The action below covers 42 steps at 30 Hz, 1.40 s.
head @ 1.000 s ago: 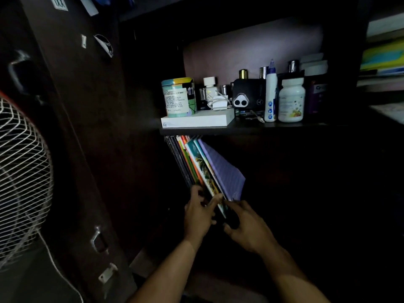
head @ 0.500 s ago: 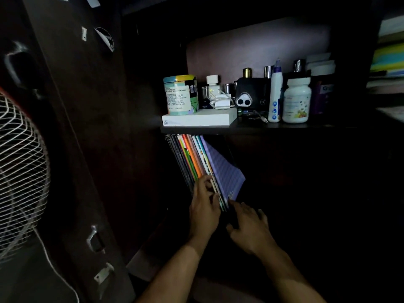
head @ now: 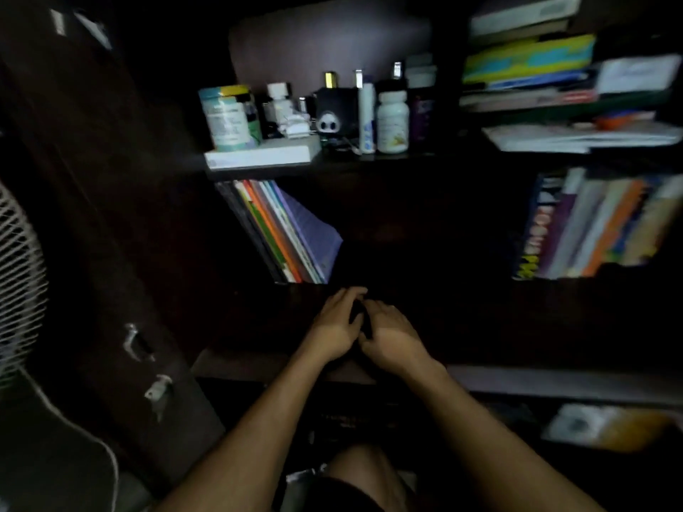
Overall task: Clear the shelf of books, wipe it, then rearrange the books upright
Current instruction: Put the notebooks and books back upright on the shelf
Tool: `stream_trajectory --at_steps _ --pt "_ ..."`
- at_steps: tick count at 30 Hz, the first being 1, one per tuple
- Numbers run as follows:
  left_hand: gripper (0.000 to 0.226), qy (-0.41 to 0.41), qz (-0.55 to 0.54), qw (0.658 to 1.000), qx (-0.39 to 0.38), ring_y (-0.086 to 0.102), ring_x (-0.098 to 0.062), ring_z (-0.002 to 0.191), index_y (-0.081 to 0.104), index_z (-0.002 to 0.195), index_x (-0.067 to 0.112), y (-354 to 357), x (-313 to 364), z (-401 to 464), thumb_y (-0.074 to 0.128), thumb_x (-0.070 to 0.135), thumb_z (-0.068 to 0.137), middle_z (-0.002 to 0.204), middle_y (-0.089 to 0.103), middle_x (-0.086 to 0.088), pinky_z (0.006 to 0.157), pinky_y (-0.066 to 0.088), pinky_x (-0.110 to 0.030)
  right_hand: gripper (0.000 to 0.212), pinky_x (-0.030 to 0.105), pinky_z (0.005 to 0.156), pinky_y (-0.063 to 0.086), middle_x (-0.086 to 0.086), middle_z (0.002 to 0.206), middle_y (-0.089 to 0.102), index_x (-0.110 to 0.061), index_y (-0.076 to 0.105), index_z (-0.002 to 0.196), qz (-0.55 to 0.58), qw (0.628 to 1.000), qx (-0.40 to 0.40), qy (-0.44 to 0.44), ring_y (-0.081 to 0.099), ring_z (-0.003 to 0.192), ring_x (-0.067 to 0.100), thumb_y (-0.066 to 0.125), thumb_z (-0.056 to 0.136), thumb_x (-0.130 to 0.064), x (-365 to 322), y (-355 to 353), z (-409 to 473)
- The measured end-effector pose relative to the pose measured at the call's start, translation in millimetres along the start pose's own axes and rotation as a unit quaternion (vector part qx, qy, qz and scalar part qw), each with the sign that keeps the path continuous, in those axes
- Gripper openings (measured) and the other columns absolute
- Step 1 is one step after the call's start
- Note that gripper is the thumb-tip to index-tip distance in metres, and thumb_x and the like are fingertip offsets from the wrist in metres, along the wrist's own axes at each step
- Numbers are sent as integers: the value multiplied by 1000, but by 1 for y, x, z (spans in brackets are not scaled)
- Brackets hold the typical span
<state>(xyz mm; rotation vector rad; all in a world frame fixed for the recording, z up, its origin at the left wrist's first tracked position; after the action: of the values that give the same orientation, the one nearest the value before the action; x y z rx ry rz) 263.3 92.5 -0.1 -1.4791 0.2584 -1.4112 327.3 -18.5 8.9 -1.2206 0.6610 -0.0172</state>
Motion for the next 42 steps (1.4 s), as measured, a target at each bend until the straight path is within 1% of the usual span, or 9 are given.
stream_trajectory --at_steps 6,10,16,19,23,26,31,35,42 --pt "52 75 15 986 -148 41 -19 139 40 152 19 61 115 -74 50 20 102 156 37 2 113 35 -32 48 36 107 34 14 135 57 -3 50 136 -48 996 -8 77 50 128 29 53 90 -17 42 -48 -137" --pt "46 159 -51 958 -233 48 -17 133 50 145 22 111 218 -123 56 25 100 145 50 2 106 36 -26 52 33 89 44 7 128 61 -16 51 138 -12 982 27 185 58 116 25 58 86 -17 76 -114 -253" --pt "34 266 -179 859 -399 61 -8 116 58 130 31 192 365 -214 56 35 97 124 65 8 103 48 -35 48 35 96 48 1 131 63 -24 54 133 -56 948 117 292 59 118 20 59 86 -34 100 -194 -446" --pt "39 251 -210 822 -466 62 -3 113 51 140 28 218 407 -264 57 28 102 133 64 5 100 48 -21 44 37 97 47 -4 127 65 -28 59 125 -73 928 153 330 59 116 17 54 85 -45 96 -207 -526" --pt "51 221 -133 834 -488 60 -13 119 46 142 35 248 420 -306 57 52 96 134 57 10 108 44 -34 74 43 107 37 3 133 58 -29 57 131 -184 825 193 499 52 127 27 33 77 -75 106 -208 -628" --pt "43 117 -203 797 -556 68 -12 106 53 124 49 268 415 -325 61 66 84 120 69 11 95 57 -45 98 47 121 22 9 161 29 -35 26 154 -89 737 196 641 26 149 29 29 75 -94 125 -190 -687" --pt "47 -8 -316 771 -553 74 -11 92 53 125 32 276 420 -338 75 46 86 111 74 3 66 59 -33 90 44 126 6 12 168 8 -31 10 160 71 714 332 612 2 156 26 59 90 -60 134 -167 -682" --pt "42 -1 -312 782 -539 72 -13 83 53 119 31 268 420 -333 78 37 86 104 75 5 54 52 -30 92 44 126 5 10 169 -3 -32 8 161 119 692 362 613 -4 155 27 64 91 -53 129 -162 -667" --pt "49 36 -397 809 -432 75 -17 94 56 128 20 208 386 -271 76 6 86 108 76 -1 69 58 -26 112 41 125 11 4 169 7 -26 11 161 214 734 389 514 6 155 20 69 74 -65 122 -149 -571"
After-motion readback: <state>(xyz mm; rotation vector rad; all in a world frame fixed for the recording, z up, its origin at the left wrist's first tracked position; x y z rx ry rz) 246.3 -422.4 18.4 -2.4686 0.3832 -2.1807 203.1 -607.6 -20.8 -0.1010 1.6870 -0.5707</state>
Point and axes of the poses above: each hand's wrist, its own z-axis towards the middle knuckle, its own y-axis out of the palm, x = y × z, the point moved 4 cm from there along z, towards the middle knuckle
